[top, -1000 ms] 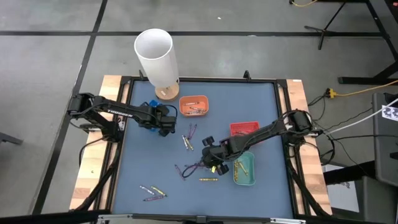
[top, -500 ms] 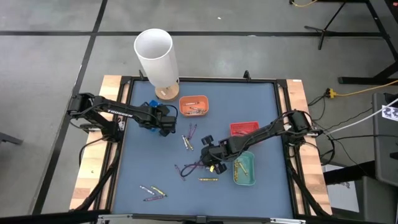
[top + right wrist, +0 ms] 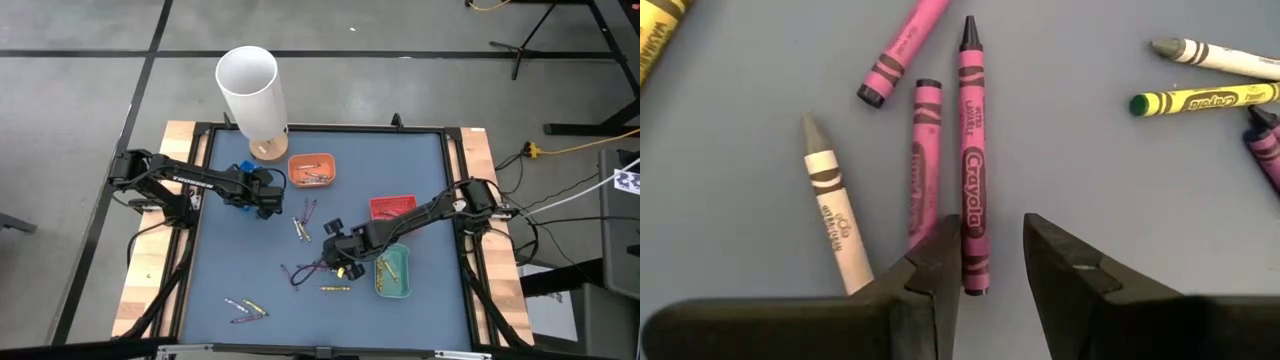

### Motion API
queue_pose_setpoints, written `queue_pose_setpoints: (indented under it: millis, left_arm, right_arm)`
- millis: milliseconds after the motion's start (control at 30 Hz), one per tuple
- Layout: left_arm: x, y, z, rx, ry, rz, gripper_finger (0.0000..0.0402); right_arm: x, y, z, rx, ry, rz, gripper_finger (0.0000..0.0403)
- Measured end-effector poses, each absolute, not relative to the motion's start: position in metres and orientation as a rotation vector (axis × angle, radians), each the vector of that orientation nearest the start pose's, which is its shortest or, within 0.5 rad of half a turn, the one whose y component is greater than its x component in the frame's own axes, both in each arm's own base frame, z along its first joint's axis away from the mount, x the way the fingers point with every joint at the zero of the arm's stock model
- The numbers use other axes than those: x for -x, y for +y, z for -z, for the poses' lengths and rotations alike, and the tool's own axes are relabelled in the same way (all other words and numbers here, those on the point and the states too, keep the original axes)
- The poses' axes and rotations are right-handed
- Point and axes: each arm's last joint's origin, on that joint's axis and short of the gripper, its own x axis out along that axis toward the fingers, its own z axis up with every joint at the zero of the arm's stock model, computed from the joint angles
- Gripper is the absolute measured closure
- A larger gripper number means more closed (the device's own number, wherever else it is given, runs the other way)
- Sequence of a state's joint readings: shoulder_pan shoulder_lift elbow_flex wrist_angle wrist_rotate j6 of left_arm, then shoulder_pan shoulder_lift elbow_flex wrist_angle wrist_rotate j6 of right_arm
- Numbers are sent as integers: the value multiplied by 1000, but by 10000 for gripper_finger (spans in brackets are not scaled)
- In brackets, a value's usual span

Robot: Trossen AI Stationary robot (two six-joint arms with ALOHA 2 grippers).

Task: Sort crayons
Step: Put the violet crayon into the red bin

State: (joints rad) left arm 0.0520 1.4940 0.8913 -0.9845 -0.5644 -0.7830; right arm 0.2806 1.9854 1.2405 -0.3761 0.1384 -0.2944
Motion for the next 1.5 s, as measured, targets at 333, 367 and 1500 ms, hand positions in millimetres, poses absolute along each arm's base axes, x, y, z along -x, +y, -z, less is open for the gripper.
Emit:
queue_pose_setpoints:
  millis: [333, 367, 1500]
  left_arm:
    - [-233, 28, -185, 197, 1244, -1029, 314]
    - [-233, 28, -185, 198, 1244, -1029, 314]
    - [-237, 28, -185, 212, 1209, -1023, 314]
  right_arm:
    - [-376, 104, -134, 501, 1082, -286, 292]
    - [-376, 104, -133, 502, 1083, -287, 292]
    - [-368, 102, -143, 495, 1132, -313, 394]
